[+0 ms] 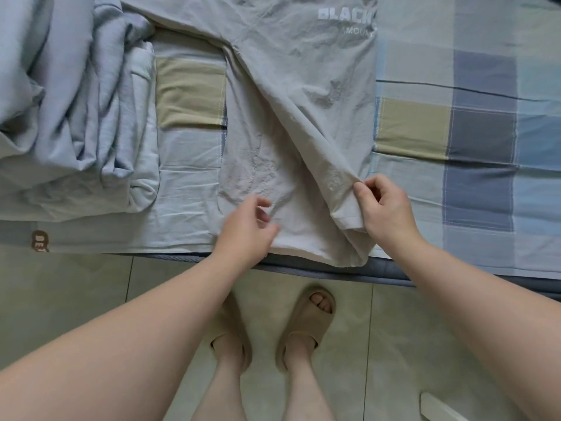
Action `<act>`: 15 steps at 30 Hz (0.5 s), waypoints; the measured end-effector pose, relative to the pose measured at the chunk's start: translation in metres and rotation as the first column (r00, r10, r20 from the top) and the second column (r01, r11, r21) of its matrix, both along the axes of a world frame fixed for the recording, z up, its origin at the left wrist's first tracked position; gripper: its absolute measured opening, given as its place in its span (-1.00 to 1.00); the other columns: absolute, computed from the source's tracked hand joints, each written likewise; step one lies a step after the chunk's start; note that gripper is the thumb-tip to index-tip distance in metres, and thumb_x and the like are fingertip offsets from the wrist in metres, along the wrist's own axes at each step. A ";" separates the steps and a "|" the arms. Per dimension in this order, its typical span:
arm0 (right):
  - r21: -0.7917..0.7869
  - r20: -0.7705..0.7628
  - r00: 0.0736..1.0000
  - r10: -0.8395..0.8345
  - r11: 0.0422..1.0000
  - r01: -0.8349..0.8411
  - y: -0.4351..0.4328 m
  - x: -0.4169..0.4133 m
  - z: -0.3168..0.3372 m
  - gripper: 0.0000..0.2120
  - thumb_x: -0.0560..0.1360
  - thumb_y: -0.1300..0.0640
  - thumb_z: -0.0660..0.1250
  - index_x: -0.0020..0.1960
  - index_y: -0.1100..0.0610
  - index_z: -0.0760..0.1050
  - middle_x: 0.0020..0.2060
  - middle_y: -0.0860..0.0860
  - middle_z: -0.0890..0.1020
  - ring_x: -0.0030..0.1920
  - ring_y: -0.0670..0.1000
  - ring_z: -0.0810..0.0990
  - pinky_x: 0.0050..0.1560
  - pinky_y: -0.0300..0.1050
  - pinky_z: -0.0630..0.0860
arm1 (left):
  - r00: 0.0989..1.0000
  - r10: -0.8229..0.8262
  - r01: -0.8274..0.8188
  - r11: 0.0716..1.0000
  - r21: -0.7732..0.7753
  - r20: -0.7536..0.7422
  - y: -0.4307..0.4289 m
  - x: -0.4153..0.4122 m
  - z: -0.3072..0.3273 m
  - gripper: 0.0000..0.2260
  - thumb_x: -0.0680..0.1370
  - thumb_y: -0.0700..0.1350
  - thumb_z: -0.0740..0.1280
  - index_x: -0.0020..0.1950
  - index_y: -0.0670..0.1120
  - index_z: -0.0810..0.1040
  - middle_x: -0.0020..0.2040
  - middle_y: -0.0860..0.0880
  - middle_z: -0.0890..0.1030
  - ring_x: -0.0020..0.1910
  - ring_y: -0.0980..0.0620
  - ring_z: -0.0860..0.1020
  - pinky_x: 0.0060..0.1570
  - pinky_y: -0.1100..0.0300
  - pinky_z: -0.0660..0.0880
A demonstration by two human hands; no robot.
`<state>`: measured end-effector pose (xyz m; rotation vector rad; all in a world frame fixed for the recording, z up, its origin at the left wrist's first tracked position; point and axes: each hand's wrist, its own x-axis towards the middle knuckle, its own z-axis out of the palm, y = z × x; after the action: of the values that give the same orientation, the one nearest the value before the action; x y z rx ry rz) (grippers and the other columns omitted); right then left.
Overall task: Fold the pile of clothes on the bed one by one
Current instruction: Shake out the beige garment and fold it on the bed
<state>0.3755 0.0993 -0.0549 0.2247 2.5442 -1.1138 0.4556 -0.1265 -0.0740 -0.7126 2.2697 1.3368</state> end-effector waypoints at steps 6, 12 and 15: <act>-0.120 0.000 1.000 -0.019 0.993 0.019 0.007 -0.016 0.004 -0.76 0.64 0.08 0.28 -0.20 0.06 0.46 -0.31 -0.08 0.53 -0.34 -0.23 0.43 -0.26 -0.27 0.37 | 0.724 0.181 -0.685 0.307 0.661 0.666 0.075 -0.055 0.007 -0.31 0.57 0.38 0.19 0.49 -0.10 0.39 0.28 -0.21 0.61 0.27 -0.18 0.58 0.14 -0.06 0.53; -0.277 0.064 0.995 -0.075 0.957 0.090 0.015 -0.018 0.005 -0.79 0.66 0.10 0.26 -0.11 0.16 0.50 -0.25 0.02 0.56 -0.23 -0.07 0.49 -0.18 -0.07 0.44 | 0.713 0.114 -0.690 0.293 0.662 0.692 0.097 -0.068 0.007 -0.51 0.54 0.39 0.23 -0.06 0.02 0.70 -0.23 0.08 0.64 -0.36 0.13 0.53 -0.33 0.31 0.33; -0.228 0.033 0.998 -0.052 0.972 0.058 0.017 -0.018 0.004 -0.77 0.66 0.07 0.24 -0.15 0.09 0.47 -0.29 -0.07 0.54 -0.30 -0.16 0.45 -0.26 -0.21 0.39 | 0.736 0.211 -0.672 0.341 0.657 0.643 0.083 -0.060 0.008 -0.76 0.58 0.16 0.35 -0.03 0.02 0.70 -0.19 0.09 0.68 -0.31 0.14 0.60 -0.35 0.31 0.45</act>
<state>0.3579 0.1161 -0.0506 0.2496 2.3732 -1.4033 0.3960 -0.0437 -0.0662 -1.1379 0.7300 2.0365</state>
